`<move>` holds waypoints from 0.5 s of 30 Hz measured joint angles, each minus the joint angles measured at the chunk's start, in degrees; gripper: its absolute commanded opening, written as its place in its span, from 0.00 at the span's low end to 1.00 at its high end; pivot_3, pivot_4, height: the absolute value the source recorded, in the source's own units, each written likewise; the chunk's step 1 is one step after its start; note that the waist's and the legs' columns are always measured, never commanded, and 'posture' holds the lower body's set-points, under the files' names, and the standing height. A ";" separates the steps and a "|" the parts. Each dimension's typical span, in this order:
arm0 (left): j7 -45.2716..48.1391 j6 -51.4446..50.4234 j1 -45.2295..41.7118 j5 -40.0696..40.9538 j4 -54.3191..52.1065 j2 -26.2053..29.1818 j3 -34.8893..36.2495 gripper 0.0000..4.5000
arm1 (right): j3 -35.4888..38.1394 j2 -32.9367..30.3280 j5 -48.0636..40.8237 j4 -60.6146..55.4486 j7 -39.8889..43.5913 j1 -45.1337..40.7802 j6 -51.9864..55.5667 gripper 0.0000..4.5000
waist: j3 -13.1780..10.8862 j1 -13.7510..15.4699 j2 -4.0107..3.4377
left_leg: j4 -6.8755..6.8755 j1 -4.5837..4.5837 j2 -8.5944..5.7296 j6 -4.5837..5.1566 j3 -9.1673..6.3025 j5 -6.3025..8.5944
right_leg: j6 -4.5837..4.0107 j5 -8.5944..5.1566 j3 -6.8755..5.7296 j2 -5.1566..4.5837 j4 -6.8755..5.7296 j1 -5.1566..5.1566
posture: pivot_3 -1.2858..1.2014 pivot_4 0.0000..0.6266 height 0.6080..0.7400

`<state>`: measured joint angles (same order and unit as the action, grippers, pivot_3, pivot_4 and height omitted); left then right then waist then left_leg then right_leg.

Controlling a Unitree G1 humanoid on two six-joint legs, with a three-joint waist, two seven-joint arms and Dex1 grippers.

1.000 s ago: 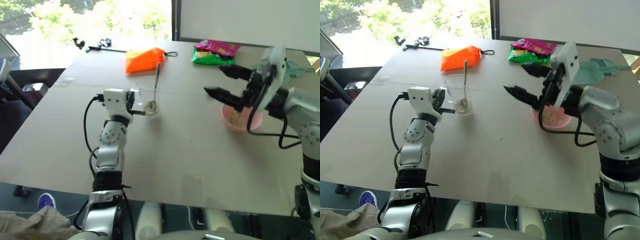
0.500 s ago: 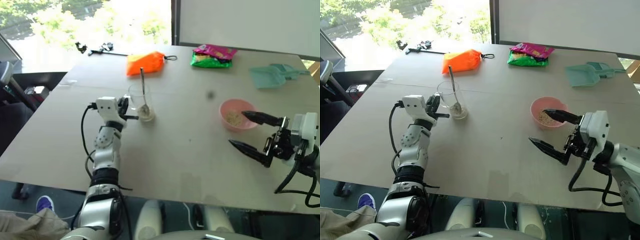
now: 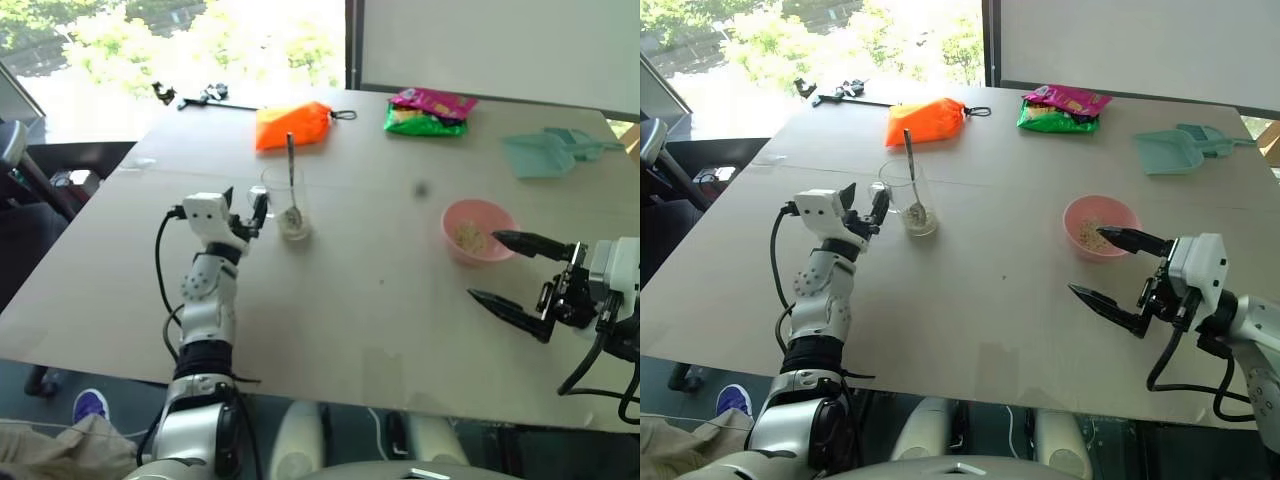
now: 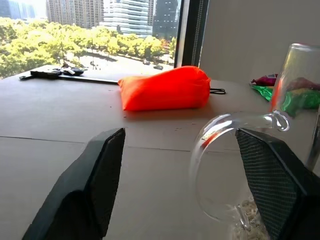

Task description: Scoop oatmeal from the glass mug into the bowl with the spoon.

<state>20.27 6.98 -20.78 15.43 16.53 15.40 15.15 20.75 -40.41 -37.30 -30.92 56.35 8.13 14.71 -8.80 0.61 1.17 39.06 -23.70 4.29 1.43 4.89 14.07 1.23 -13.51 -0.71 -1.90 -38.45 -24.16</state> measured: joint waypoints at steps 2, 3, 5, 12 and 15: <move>0.93 -4.81 5.77 1.77 -7.92 1.72 -0.04 0.98 | 0.16 -0.04 1.84 1.69 -0.21 1.99 -0.48 1.00 | 0.00 -0.10 0.00 | -0.04 0.00 0.01 0.00 0.03 0.00 | 0.00 0.00 0.02 -0.01 0.04 -0.01 | 0.52 0.24 1.00; 1.65 -6.96 8.53 2.82 -11.27 2.59 -0.01 0.98 | 0.39 -0.04 2.96 2.94 -0.36 3.09 -0.96 1.00 | 0.00 -0.04 -0.01 | -0.07 0.02 0.01 0.00 0.04 0.00 | -0.01 0.00 0.03 -0.02 0.05 0.00 | 0.52 0.24 1.00; 3.74 -12.44 14.49 5.53 -18.43 5.01 -0.04 0.98 | 0.51 -0.06 5.18 5.46 -0.46 4.21 -2.49 1.00 | 0.00 0.01 0.01 | -0.07 0.02 0.02 0.00 0.02 0.01 | -0.02 -0.02 0.01 -0.02 0.06 -0.01 | 0.52 0.24 1.00; 12.78 -24.73 30.39 15.37 -36.39 15.25 2.75 0.98 | 3.25 -1.70 9.63 16.03 0.74 6.77 -7.32 1.00 | 0.01 0.20 -0.04 | -0.08 0.11 0.04 0.01 0.00 0.02 | -0.06 -0.27 0.06 -0.10 0.06 -0.02 | 0.52 0.24 1.00; 15.81 -27.22 34.79 17.99 -40.63 18.58 4.93 0.98 | 4.25 -2.91 9.80 17.67 0.90 6.44 -7.47 1.00 | 0.01 0.11 -0.06 | -0.08 0.13 0.08 0.01 -0.08 0.02 | -0.03 -0.29 0.11 -0.09 0.08 -0.04 | 0.52 0.24 1.00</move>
<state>36.09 -20.24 14.01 33.42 -24.10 33.98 20.08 24.99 -43.32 -27.50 -13.25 57.25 14.57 7.24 -8.79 0.72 1.11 38.98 -23.57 4.37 1.44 4.81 14.09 1.20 -13.80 -0.60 -2.00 -38.37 -24.20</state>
